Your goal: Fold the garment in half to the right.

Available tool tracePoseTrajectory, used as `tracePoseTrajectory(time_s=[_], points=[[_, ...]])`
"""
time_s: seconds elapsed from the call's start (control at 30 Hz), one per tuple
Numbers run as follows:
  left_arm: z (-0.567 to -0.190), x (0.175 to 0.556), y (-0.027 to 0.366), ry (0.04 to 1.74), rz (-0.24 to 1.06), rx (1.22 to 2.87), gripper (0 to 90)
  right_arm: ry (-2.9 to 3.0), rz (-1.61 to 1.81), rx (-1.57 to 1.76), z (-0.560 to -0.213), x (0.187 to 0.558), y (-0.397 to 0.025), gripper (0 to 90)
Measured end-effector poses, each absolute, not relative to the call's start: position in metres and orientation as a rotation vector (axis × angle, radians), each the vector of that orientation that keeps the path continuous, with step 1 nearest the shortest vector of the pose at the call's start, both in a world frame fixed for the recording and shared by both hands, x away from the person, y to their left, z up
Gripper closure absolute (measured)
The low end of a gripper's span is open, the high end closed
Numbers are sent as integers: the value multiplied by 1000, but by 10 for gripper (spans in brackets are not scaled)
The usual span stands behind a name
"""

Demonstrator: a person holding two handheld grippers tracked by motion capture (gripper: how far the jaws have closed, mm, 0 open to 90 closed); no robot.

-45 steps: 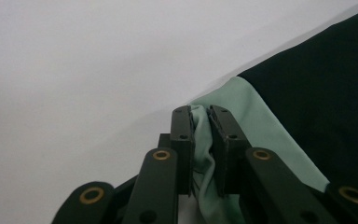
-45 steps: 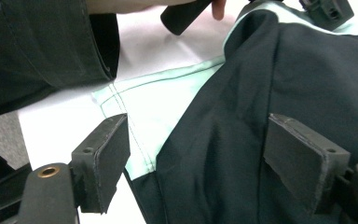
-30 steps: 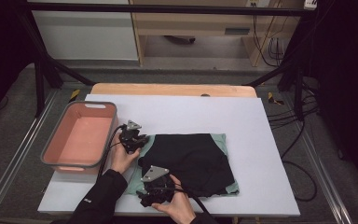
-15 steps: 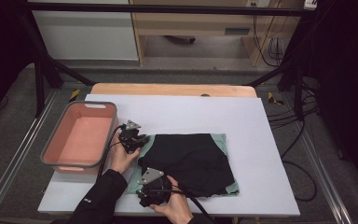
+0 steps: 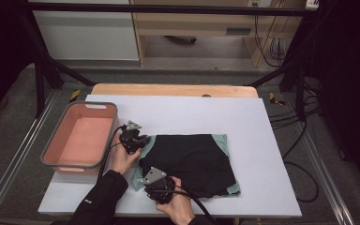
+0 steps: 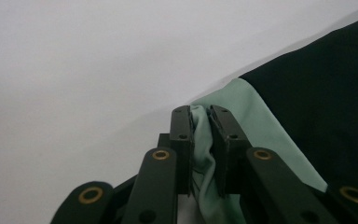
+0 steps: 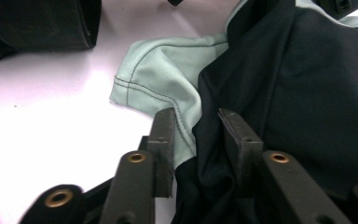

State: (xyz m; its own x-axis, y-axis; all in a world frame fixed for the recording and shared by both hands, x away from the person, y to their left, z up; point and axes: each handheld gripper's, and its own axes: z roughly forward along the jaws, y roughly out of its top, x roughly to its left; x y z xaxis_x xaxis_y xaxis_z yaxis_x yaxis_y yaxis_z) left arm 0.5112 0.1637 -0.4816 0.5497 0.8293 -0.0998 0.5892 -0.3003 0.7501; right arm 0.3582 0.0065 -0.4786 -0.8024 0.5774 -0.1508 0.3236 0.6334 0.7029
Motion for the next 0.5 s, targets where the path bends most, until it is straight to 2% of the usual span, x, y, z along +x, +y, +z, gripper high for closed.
tracePoseTrajectory(time_s=[0.27,0.5], points=[[-482,511,164,1143,395,2003,784,2493,960,730,-477,360,3,783],[-482,510,164,1129,403,2003,821,2493,963,737,-477,359,2,801]])
